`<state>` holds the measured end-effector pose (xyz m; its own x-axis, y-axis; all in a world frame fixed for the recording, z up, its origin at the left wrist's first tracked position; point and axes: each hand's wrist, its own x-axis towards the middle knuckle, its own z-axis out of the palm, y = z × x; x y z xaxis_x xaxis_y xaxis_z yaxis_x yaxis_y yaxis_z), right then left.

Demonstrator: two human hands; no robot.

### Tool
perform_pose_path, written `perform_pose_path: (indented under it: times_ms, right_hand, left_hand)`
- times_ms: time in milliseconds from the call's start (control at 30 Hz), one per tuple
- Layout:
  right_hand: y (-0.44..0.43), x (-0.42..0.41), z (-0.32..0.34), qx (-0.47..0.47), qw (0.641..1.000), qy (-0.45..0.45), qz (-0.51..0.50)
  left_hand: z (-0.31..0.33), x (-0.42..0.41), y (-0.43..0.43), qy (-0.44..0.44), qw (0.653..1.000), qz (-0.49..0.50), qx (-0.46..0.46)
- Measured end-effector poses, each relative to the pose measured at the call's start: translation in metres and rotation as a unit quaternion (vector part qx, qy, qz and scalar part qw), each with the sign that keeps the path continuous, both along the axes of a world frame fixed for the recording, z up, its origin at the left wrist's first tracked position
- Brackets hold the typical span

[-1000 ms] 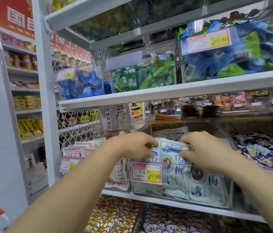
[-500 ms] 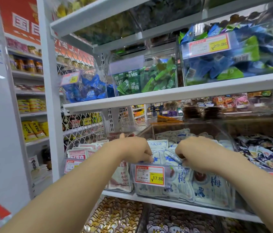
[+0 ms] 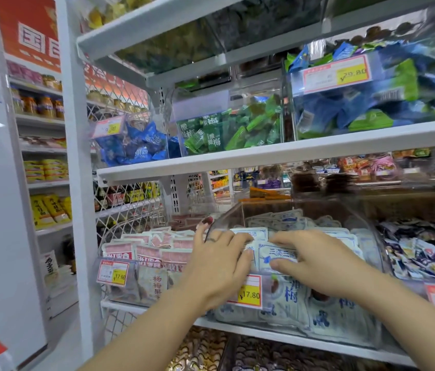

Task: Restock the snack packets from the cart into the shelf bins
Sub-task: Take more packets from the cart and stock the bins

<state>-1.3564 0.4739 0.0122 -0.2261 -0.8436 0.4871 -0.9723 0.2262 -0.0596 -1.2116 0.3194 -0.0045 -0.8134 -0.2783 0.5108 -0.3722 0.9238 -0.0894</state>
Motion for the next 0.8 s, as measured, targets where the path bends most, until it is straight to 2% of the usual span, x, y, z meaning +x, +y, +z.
perform_pose_path:
  times_ms: [200, 333, 400, 467, 567, 667, 800]
  right_hand:
    - [0.006, 0.001, -0.011, -0.088, 0.984, 0.114, 0.106]
    - [0.01, 0.004, -0.017, -0.101, 0.968, 0.191, 0.13]
    - [0.01, 0.008, -0.015, -0.085, 0.977, 0.163, 0.107]
    - [0.008, 0.005, -0.008, -0.032, 0.993, 0.098, 0.064]
    - [0.001, 0.0, 0.01, 0.025, 0.999, 0.004, 0.023]
    - [-0.005, -0.003, 0.02, 0.028, 0.998, -0.049, -0.011]
    - [-0.004, 0.005, 0.021, -0.005, 0.999, 0.001, -0.035]
  left_hand:
    - [-0.021, 0.003, -0.009, 0.131, 0.986, -0.09, -0.041]
    - [-0.025, 0.001, -0.012, 0.148, 0.98, -0.117, -0.064]
    - [-0.02, 0.004, -0.013, 0.111, 0.985, -0.114, -0.067]
    - [-0.009, 0.007, -0.008, 0.048, 0.993, -0.099, -0.045]
    - [0.023, 0.008, -0.002, -0.064, 0.995, -0.036, 0.063]
    - [0.06, 0.008, -0.001, -0.163, 0.972, 0.005, 0.17]
    - [0.087, -0.004, 0.001, -0.246, 0.959, 0.038, 0.137]
